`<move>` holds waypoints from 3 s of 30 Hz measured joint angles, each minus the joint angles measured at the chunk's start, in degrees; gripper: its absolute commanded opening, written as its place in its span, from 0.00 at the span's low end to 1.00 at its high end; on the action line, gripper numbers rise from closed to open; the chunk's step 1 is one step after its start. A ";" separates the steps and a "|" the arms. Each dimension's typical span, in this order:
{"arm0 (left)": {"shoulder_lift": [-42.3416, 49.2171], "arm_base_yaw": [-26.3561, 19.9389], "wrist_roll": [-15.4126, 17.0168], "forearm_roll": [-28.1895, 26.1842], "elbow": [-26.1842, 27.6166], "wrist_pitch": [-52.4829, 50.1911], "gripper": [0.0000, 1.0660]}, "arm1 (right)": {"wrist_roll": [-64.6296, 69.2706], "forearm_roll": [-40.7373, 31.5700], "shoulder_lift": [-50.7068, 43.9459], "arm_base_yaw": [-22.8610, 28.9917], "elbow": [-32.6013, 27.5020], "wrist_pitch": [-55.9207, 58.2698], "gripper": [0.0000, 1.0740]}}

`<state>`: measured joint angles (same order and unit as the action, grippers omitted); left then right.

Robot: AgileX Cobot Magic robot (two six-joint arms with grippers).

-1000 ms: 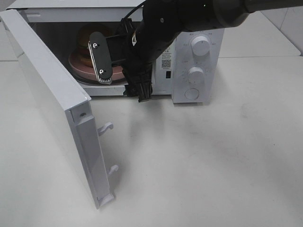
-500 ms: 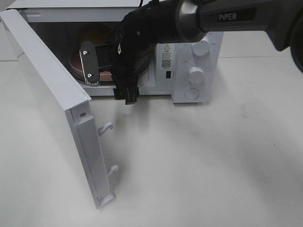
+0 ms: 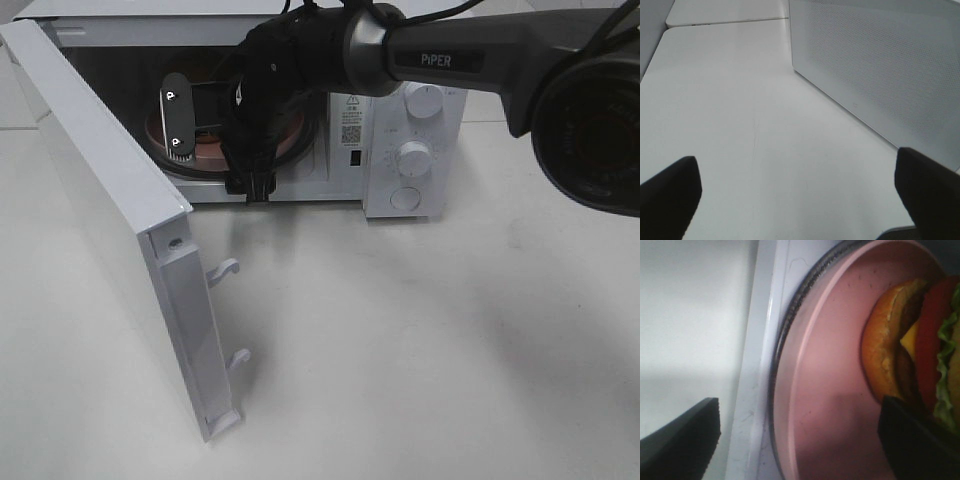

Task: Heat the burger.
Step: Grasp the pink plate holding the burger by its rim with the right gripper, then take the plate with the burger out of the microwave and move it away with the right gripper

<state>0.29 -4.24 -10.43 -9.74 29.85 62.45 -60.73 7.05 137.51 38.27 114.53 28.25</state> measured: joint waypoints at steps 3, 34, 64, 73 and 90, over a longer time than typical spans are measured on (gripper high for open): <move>0.00 0.00 0.00 0.00 0.00 0.00 0.92 | 0.00 -0.06 0.86 -0.74 0.46 0.00 0.73; 0.00 0.00 0.00 0.06 0.00 0.00 0.92 | -7.73 -2.86 2.52 -1.43 1.26 2.06 0.00; 0.00 0.00 0.00 0.06 0.00 0.00 0.92 | -20.05 -7.56 -9.11 -1.32 -17.25 -7.79 0.00; 0.00 0.00 0.00 0.06 0.00 0.00 0.92 | -21.31 -7.79 -12.09 -1.32 -22.57 -9.28 0.00; 0.00 0.00 0.00 0.06 0.00 0.00 0.92 | -24.18 -8.25 -20.86 -0.92 -33.92 -13.35 0.00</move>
<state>0.29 -4.24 -10.43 -9.68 29.85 62.45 -84.91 -1.20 116.65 37.36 80.62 14.90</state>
